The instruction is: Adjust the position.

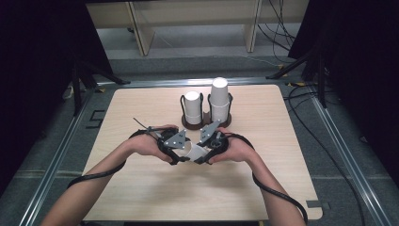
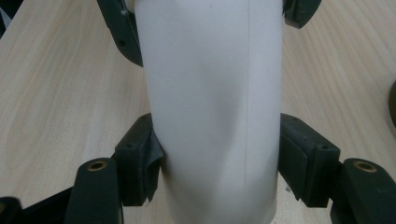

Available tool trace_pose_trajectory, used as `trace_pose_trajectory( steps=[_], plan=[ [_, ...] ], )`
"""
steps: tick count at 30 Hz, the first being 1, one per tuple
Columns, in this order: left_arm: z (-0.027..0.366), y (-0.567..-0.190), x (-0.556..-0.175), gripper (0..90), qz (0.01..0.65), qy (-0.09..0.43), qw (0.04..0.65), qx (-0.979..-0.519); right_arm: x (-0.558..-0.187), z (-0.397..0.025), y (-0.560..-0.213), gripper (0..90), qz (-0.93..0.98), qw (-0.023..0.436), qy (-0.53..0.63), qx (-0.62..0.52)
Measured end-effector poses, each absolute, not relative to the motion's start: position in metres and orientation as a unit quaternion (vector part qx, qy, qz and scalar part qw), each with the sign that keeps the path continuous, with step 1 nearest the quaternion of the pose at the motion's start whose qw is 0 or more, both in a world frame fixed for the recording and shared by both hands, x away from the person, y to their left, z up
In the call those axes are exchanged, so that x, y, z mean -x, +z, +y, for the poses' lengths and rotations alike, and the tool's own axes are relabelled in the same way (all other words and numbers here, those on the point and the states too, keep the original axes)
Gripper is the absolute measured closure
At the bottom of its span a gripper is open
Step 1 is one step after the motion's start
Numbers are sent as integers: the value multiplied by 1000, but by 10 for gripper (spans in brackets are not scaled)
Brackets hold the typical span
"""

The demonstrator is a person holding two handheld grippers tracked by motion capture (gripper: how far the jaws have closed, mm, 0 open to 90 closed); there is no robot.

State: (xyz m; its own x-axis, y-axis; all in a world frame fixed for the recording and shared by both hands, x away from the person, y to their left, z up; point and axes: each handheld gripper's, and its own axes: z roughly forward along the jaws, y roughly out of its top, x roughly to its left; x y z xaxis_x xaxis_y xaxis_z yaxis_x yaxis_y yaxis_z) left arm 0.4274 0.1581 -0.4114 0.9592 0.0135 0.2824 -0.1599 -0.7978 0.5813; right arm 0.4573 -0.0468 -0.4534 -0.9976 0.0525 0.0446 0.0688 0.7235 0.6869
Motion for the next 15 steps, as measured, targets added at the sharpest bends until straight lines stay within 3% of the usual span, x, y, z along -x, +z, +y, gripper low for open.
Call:
trace_pose_trajectory(
  steps=[15],
  plan=[
    [158,-413,-428,298,-37,139,330,-933,-457,-50,-454,371,-924,8,-381,30]
  ],
)
